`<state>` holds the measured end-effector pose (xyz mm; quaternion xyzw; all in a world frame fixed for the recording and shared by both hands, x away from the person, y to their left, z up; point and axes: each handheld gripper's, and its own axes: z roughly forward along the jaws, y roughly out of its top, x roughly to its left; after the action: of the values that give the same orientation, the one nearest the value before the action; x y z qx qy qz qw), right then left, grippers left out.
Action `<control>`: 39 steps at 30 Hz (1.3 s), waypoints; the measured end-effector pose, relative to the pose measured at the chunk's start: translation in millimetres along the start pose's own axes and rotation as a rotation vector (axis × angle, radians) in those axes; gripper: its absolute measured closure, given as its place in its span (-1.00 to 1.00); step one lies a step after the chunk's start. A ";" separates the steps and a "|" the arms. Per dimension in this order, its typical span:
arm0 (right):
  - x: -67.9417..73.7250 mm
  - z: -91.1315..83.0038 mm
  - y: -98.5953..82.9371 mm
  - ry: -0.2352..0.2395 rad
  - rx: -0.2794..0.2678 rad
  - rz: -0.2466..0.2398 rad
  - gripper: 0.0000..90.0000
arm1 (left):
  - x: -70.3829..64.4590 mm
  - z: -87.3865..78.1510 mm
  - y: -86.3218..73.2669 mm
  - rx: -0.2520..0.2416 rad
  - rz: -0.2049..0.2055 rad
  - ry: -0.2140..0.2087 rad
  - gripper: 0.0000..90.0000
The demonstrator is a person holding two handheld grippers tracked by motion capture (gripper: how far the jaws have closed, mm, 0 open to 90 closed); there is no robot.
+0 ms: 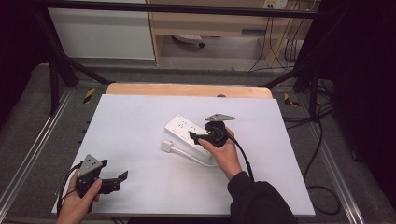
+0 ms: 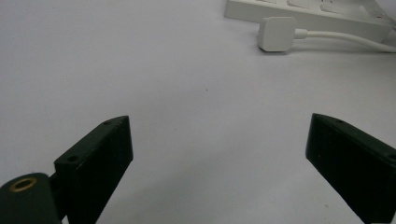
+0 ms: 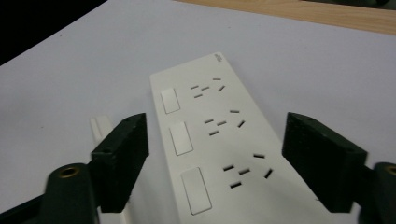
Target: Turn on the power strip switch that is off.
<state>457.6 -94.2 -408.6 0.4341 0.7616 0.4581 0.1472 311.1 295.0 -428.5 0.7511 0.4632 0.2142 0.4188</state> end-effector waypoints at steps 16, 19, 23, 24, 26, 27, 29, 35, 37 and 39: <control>-29.2 -42.1 -3.1 -0.048 -0.030 0.022 -0.90 | 0.4 0.1 0.0 0.000 -0.006 0.009 -0.84; -32.1 -50.6 -6.8 -0.066 -0.023 -0.001 -0.93 | 1.7 0.2 -0.5 0.002 -0.020 0.019 -0.84; -35.1 -63.2 -12.9 -0.071 -0.041 -0.025 -0.94 | -0.6 1.5 -0.4 0.006 -0.009 0.009 -0.84; -36.1 -66.4 -14.4 -0.074 -0.042 -0.030 -0.94 | -0.7 1.5 -0.5 0.011 -0.002 0.008 -0.84; -38.7 -73.1 -17.7 -0.074 -0.046 -0.028 -0.93 | -0.9 1.9 -0.8 0.009 -0.010 0.009 -0.84; -40.4 -76.7 -19.3 -0.074 -0.050 -0.022 -0.92 | -0.3 1.6 -0.7 0.011 -0.012 0.009 -0.84; -43.8 -84.5 -22.6 -0.075 -0.061 -0.016 -0.92 | 0.1 1.2 -0.6 0.009 -0.013 0.011 -0.84; -55.7 -104.8 -34.0 -0.092 -0.094 0.011 -0.89 | 0.1 1.8 -0.7 0.013 -0.012 0.014 -0.84; -59.3 -110.2 -37.2 -0.098 -0.104 0.015 -0.89 | 0.6 1.5 -1.0 0.013 -0.016 0.019 -0.84; -62.4 -115.7 -39.8 -0.107 -0.114 0.021 -0.89 | 0.9 1.2 -1.1 0.013 -0.017 0.019 -0.84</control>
<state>400.9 -217.9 -390.1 0.4571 0.7206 0.4783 0.2074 311.8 295.6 -430.2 0.7476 0.4750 0.2147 0.4115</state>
